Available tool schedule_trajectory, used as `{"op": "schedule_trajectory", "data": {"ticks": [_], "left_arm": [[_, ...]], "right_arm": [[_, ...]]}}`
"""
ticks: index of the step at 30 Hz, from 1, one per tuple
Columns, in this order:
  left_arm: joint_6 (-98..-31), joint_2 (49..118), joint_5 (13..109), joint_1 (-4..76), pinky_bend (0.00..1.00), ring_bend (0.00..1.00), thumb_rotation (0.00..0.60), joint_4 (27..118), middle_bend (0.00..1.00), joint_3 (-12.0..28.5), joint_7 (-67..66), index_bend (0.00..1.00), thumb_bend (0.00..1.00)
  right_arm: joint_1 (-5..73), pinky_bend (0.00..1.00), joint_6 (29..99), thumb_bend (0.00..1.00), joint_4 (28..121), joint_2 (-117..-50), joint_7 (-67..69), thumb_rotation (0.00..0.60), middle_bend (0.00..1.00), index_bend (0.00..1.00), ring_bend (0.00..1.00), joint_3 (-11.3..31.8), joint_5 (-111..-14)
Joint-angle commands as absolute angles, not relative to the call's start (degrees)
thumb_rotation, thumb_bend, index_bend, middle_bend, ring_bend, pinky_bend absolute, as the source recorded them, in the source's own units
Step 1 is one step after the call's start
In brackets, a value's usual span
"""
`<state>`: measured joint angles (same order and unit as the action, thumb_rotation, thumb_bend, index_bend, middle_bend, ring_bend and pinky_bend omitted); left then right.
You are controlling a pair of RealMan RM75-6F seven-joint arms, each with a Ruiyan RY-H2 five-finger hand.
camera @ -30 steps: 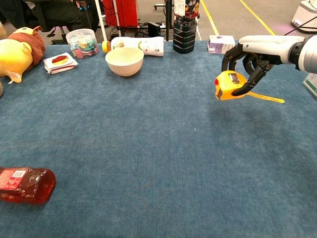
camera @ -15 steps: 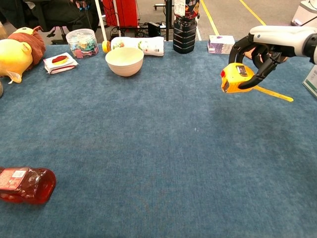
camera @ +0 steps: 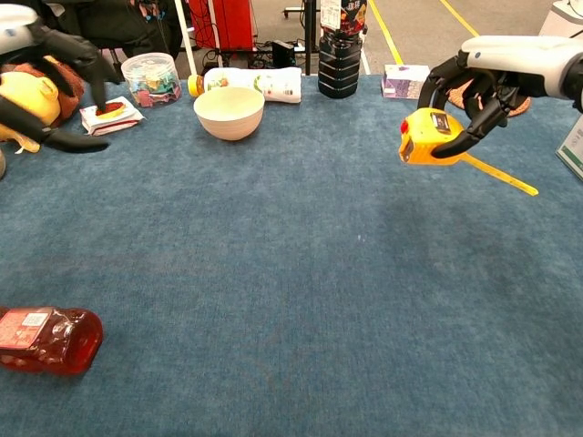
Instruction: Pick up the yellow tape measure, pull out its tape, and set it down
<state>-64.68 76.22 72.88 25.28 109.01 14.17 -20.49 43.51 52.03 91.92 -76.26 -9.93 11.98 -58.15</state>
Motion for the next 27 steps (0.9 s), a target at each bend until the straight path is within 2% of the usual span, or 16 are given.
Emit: {"op": "schedule_trajectory", "data": {"ticks": [1, 7, 15, 27], "left_arm": [[-63.6, 80.6, 69.0, 29.2, 0.28, 0.24, 0.516, 107.6, 0.27, 17.4, -23.6, 0.48, 0.16], [-65.3, 86.6, 66.5, 33.2, 0.3, 0.27, 0.513, 104.5, 0.29, 19.7, -27.7, 0.48, 0.16], [-66.4, 93.2, 64.2, 37.7, 0.32, 0.31, 0.503, 100.5, 0.32, 20.9, -31.1, 0.48, 0.16], [-67.5, 99.3, 62.8, 41.2, 0.32, 0.31, 0.507, 96.8, 0.32, 19.8, -33.7, 0.48, 0.14]], "right_arm": [[43.3, 0.69, 54.1, 0.32, 94.3, -76.8, -11.7, 0.525, 0.64, 0.67, 0.69, 13.0, -55.4], [43.4, 0.7, 56.0, 0.32, 96.5, -78.0, -13.1, 0.525, 0.64, 0.67, 0.69, 14.4, -51.4], [43.5, 0.71, 58.1, 0.32, 97.9, -80.1, -13.7, 0.522, 0.64, 0.67, 0.7, 15.6, -47.7], [44.6, 0.71, 58.7, 0.32, 97.4, -82.9, -14.4, 0.523, 0.65, 0.67, 0.7, 16.8, -44.3]]}}
